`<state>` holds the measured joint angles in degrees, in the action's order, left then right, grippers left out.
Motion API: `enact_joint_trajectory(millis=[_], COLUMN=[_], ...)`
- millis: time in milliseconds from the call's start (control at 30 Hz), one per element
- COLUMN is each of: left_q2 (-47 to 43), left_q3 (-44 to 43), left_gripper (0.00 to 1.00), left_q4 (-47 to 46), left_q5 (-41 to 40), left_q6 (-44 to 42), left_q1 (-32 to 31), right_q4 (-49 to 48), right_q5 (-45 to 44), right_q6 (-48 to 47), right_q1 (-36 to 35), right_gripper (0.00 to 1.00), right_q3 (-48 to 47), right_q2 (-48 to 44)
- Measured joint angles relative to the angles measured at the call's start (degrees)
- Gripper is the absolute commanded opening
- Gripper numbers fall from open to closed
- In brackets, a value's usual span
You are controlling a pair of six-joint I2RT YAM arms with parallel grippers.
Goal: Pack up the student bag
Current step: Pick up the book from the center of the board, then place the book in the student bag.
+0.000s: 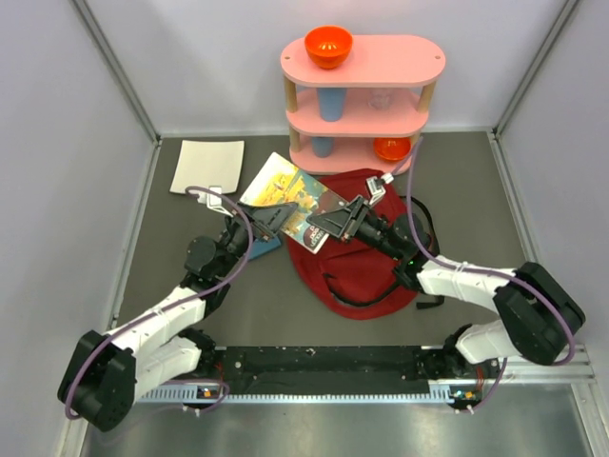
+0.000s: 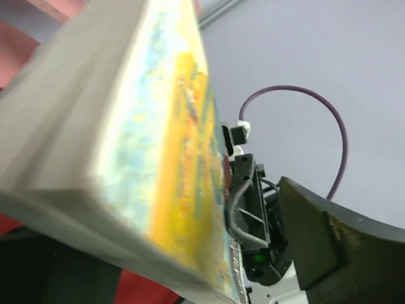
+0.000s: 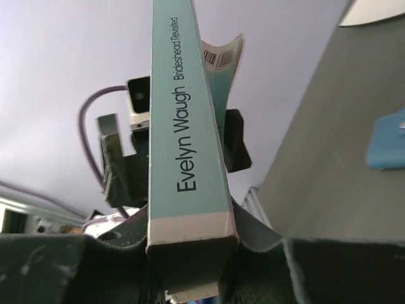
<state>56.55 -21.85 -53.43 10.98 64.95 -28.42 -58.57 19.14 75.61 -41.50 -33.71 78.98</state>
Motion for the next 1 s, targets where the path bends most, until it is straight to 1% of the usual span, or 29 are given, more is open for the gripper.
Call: enact_joint_trajectory(millis=[67, 167, 233, 333, 433, 500, 567, 667, 733, 800, 933, 1000], left_q2=[0.0, -0.3, -0.9, -1.7, -1.1, 0.7, 4.0, 10.8, 15.8, 19.5, 24.7, 26.4], left_q3=[-0.3, -2.7, -5.0, -10.0, -17.6, -22.1, -25.8, -31.1, -34.4, -36.4, -38.6, -39.6], left_gripper=[0.98, 0.98, 0.98, 0.98, 0.98, 0.99, 0.99, 0.99, 0.99, 0.99, 0.99, 0.99], left_q4=[1.0, 7.8, 13.2, 22.0, 31.5, 34.9, 37.2, 41.4, 44.3, 46.3, 48.9, 49.7], left_q5=[1.4, 3.2, 3.8, 3.4, -0.5, -2.1, -3.5, -5.8, -6.2, -6.0, -5.6, -5.2], left_q6=[-0.8, -4.3, -7.2, -13.7, -22.3, -26.8, -30.7, -36.4, -40.0, -42.6, -46.9, -48.3], left_q1=[0.0, -0.1, -0.2, -1.1, -6.1, -10.8, -15.2, -21.0, -24.8, -27.5, -31.3, -32.4], right_q4=[4.3, 16.4, 26.4, 43.8, 56.9, 65.4, 73.0, 83.3, 88.4, 91.6, 95.4, 96.2], right_q5=[-0.6, -4.5, -9.1, -20.2, -31.6, -38.8, -45.1, -54.1, -60.0, -65.0, -74.4, -77.7], right_q6=[-2.2, -8.2, -12.6, -18.9, -23.7, -26.3, -28.3, -30.9, -33.3, -36.0, -41.2, -43.1], right_q1=[0.4, 0.7, 0.8, 1.0, 1.5, 1.5, 1.6, 1.6, 1.6, 1.6, 1.6, 1.6], right_gripper=[0.0, 0.0, 0.0, 0.0, 0.0, 0.0, 0.0, 0.0, 0.0, 0.0, 0.0, 0.0], right_q3=[0.0, 0.0, -0.3, -2.1, -2.0, -2.0, -2.7, -6.2, -8.9, -10.9, -14.1, -15.2], right_q2=[-1.7, -9.5, -16.5, -27.8, -38.4, -45.4, -50.4, -54.0, -55.0, -56.1, -58.9, -60.3])
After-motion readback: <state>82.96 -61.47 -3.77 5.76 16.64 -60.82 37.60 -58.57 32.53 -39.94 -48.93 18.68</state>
